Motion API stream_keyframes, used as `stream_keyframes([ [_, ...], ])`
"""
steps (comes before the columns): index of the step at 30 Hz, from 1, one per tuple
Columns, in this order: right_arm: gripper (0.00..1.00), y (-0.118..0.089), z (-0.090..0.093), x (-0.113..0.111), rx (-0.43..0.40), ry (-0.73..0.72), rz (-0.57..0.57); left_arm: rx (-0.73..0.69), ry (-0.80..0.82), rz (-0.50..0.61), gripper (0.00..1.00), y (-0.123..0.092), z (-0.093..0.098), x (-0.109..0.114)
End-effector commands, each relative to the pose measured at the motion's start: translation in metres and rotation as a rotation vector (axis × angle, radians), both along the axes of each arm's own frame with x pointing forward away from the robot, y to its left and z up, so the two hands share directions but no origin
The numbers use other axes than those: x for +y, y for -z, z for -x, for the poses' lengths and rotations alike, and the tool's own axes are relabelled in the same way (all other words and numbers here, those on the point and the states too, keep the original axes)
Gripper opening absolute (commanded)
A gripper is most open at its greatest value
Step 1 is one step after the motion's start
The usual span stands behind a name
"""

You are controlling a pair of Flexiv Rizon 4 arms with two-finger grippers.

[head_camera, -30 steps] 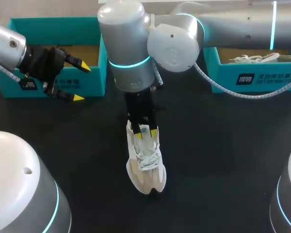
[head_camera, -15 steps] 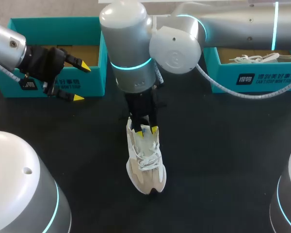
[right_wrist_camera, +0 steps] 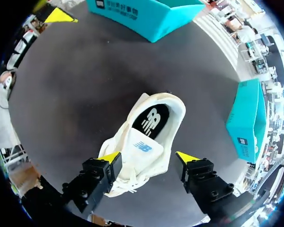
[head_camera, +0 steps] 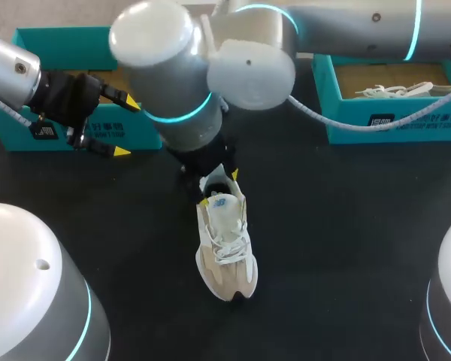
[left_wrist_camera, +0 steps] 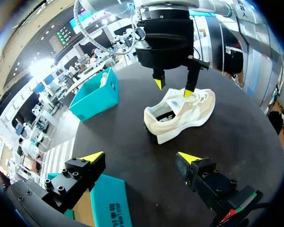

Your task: Take the shoe out of the shoebox, open the shoe tongue, remove and reinsert the insole, then place the shoe into the shoebox

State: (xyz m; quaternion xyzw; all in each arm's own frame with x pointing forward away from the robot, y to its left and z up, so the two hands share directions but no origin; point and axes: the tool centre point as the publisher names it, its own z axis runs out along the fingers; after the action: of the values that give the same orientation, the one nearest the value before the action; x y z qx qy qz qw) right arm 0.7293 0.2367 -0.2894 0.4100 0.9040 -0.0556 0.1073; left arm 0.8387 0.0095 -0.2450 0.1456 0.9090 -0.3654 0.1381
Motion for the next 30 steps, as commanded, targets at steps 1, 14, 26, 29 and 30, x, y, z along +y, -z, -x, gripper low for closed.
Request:
stream_keyframes([
  [1, 1.0, 0.0, 0.005, 0.004, -0.027, -0.001, 0.029, 0.001, 0.0, -0.003, 1.0, 0.0, 0.001, 0.0],
  [14, 1.0, -0.015, -0.032, 0.0, -0.096, -0.404, -0.009, 0.001, 0.0, -0.003, 1.0, 0.0, 0.001, 0.0],
  [26, 1.0, 0.002, -0.081, -0.014, -0.041, -0.667, 0.049, 0.001, 0.0, -0.003, 1.0, 0.0, 0.001, 0.0],
  [29, 1.0, 0.019, -0.09, -0.007, -0.032, -0.673, 0.039, 0.001, 0.0, -0.003, 1.0, 0.0, 0.001, 0.0],
  [30, 1.0, 0.023, -0.092, -0.005, -0.039, -0.674, 0.033, 0.001, 0.0, -0.003, 1.0, 0.0, 0.001, 0.0],
])
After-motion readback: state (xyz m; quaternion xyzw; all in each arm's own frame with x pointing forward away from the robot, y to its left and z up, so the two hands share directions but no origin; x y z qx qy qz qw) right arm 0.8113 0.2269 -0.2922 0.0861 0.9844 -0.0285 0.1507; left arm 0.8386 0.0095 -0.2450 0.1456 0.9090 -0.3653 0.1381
